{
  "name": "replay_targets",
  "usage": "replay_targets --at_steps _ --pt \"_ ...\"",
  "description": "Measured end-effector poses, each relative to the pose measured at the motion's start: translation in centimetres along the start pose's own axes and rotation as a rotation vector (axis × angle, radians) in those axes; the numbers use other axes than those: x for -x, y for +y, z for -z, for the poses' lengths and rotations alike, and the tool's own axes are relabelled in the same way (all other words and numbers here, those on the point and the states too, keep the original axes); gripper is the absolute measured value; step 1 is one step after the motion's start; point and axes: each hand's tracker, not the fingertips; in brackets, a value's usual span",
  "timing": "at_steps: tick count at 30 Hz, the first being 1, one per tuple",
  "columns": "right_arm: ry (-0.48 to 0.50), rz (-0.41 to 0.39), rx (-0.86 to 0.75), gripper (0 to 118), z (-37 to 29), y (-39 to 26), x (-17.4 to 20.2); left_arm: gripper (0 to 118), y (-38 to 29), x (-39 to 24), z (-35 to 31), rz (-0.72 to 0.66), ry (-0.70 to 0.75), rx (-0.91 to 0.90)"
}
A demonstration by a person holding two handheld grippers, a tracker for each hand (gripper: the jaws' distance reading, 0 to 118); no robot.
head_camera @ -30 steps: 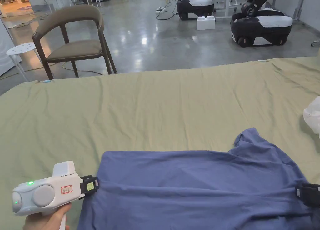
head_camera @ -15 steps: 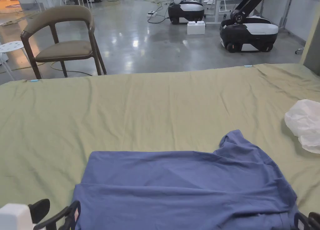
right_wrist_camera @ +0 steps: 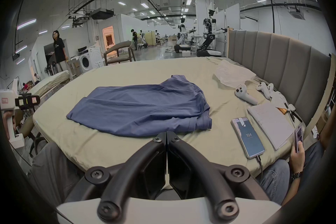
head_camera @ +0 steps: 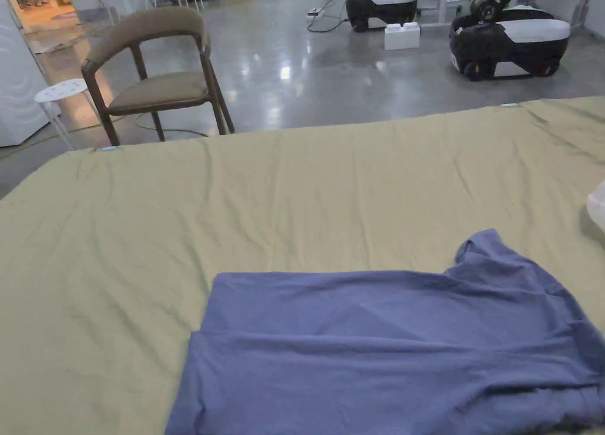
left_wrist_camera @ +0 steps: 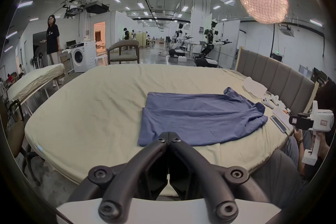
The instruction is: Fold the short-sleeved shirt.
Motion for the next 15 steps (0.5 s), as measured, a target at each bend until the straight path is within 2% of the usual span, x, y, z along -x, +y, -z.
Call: replay_targets --at_steps 4,6,7,9,10,15 --pt "0.01 0.033 -0.021 0 0.5 0.6 -0.2 1 0.1 1.1 1.7 0.002 0.017 0.008" --pt "0.019 0.073 -0.03 0 0.7 0.5 -0.5 9 0.4 2.0 3.4 -0.017 0.01 0.023" --pt "0.024 0.087 -0.031 0 0.8 0.5 -0.5 20 0.5 2.5 4.5 -0.041 0.001 0.044" --pt "0.036 0.094 -0.025 0 1.0 0.3 -0.6 53 0.8 4.0 7.2 -0.102 -0.026 0.11" --pt "0.039 0.089 -0.02 0 1.0 0.1 -0.4 60 0.7 4.5 8.5 -0.118 -0.025 0.125" --pt "0.045 0.092 0.017 0 0.9 -1.0 -0.7 60 -0.4 6.4 16.4 -0.102 -0.054 0.231"
